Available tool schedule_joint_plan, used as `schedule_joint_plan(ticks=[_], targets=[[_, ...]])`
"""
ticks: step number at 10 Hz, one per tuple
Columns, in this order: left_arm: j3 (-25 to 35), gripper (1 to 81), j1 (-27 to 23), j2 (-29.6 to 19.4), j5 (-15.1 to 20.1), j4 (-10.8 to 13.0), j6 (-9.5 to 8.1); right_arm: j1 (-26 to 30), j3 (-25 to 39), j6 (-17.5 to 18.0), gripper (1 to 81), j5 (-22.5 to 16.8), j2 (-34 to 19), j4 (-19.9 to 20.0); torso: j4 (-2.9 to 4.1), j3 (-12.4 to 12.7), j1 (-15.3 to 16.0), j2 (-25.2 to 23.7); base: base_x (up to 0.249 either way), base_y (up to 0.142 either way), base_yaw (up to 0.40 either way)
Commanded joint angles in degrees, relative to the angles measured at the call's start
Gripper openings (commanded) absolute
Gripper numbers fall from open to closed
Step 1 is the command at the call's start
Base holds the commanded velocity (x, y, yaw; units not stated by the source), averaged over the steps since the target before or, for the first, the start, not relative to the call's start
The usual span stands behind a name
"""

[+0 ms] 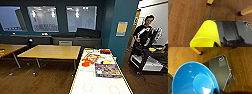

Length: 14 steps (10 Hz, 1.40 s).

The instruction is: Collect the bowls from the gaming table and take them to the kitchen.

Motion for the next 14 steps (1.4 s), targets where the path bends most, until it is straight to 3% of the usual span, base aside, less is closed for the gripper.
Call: schedule_joint_plan(ticks=[1,2,3,4,5,6,8,9,10,11,14], targets=[[-3.11,1.0,2.12,3.79,6.39,-4.4,1.14,2.14,-1.23,-0.08,1.0,-2.91,-0.66,-1.14,0.0,-0.02,0.0,0.0,0.0,0.0,0.0],[-3.64,1.0,3.0,4.68,6.75,-6.53,5.46,2.14,-1.76,-0.08,1.0,-3.09,-0.48,-1.14,0.0,0.0,0.0,0.0,0.0,0.0,0.0],[-5.39,1.0,3.8,6.17,7.54,-14.3,13.32,2.14,-2.11,0.0,1.0,-3.35,-0.31,-1.14,0.0,0.0,-0.02,0.0,0.0,0.0,0.0],[-8.74,1.0,4.06,8.02,7.89,-24.54,23.74,2.14,-2.2,0.0,1.0,-3.35,-0.31,-1.14,0.0,0.0,-0.02,0.0,0.0,0.0,0.0],[-12.31,1.0,4.24,10.11,8.32,-36.63,36.09,2.23,-2.29,0.0,1.0,-3.35,-0.14,-1.23,0.0,0.0,-0.05,-0.02,0.0,0.0,0.0],[-14.26,1.0,4.24,11.35,8.68,-45.44,45.15,2.32,-2.37,-0.08,1.0,-3.35,0.21,-1.23,0.0,0.0,-0.07,-0.04,0.0,0.0,0.0],[-15.05,1.0,4.67,12.58,8.42,-54.02,54.53,2.32,-4.03,-0.26,1.0,-4.58,1.44,-1.23,0.0,0.02,-0.07,-0.04,0.0,0.0,0.0],[-17.17,1.0,4.94,13.99,8.16,-60.2,60.99,2.32,-5.54,-0.18,1.0,-4.76,2.33,-1.23,0.0,0.02,-0.07,-0.04,0.0,0.0,0.0],[-18.4,1.0,4.68,14.35,8.59,-65.06,65.76,2.4,-6.33,-0.26,1.0,-5.46,3.03,-1.41,0.0,0.02,-0.07,-0.04,0.0,0.0,0.0],[-15.95,1.0,4.76,12.86,8.42,-65.15,66.81,2.4,-6.95,-0.26,1.0,-5.55,3.73,-1.23,0.0,0.02,-0.07,-0.04,0.0,0.0,0.0],[-3.14,1.0,5.29,5.66,3.51,-59.37,67.26,2.14,-10.71,-0.26,1.0,-5.9,6.54,-1.41,0.0,0.02,-0.07,-0.04,0.0,0.0,0.0]])
